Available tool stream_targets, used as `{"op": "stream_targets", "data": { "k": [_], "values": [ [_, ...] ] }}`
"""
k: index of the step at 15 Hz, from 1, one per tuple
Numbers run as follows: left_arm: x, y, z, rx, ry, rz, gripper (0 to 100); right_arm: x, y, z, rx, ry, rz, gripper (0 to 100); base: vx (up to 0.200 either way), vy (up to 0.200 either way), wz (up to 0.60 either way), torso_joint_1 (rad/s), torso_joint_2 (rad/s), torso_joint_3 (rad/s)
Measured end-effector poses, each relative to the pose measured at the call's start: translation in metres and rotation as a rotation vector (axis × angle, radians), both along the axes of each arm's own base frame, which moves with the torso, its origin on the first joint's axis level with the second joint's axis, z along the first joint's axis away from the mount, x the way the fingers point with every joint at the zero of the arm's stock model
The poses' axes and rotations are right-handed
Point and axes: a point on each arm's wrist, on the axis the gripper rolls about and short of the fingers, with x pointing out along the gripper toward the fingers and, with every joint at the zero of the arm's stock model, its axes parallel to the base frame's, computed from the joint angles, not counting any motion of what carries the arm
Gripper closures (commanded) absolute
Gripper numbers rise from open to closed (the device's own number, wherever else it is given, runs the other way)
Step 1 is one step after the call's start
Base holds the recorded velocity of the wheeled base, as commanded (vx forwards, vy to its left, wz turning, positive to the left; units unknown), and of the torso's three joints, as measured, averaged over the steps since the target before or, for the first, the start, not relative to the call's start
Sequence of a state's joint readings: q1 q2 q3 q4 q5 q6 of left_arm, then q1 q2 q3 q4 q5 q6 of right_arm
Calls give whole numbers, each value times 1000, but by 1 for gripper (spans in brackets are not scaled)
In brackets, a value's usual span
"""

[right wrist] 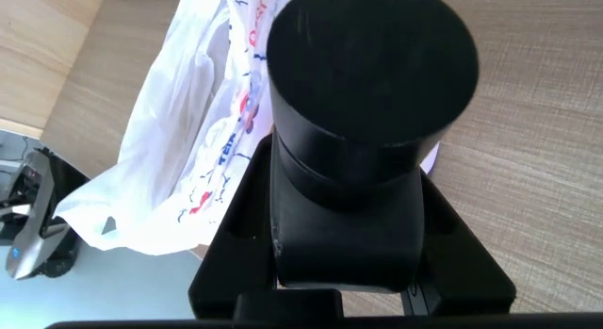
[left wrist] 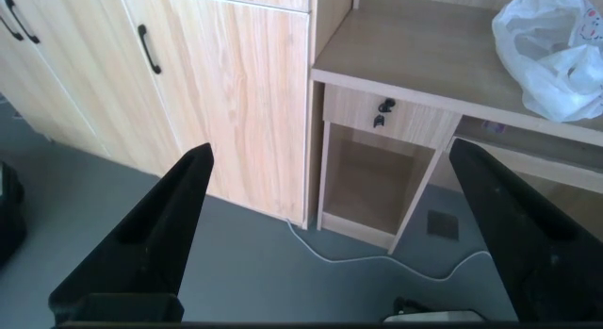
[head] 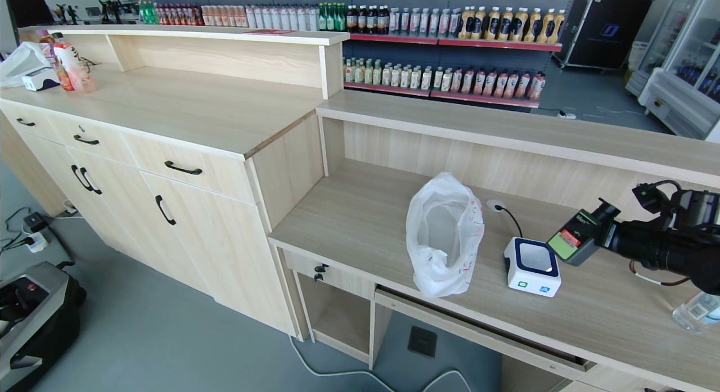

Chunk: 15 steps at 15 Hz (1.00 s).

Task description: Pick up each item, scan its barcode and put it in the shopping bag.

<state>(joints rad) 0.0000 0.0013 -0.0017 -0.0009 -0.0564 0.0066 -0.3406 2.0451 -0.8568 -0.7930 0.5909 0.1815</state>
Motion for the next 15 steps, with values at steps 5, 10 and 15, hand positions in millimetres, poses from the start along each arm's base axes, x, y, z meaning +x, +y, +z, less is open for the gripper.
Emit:
{"op": "stream_targets", "data": {
  "k": [5,10,15],
  "values": [
    [0,0,0,0,0,0,0,4,6,-3,-2,3,17,100,0,0,0,0,0,0],
    [0,0,0,0,0,0,0,12,7,1,-8,-16,25,100,0,0,0,0,0,0],
    [0,0,0,0,0,0,0,16,9,-2,-9,-15,34,100,0,0,0,0,0,0]
  ]
}}
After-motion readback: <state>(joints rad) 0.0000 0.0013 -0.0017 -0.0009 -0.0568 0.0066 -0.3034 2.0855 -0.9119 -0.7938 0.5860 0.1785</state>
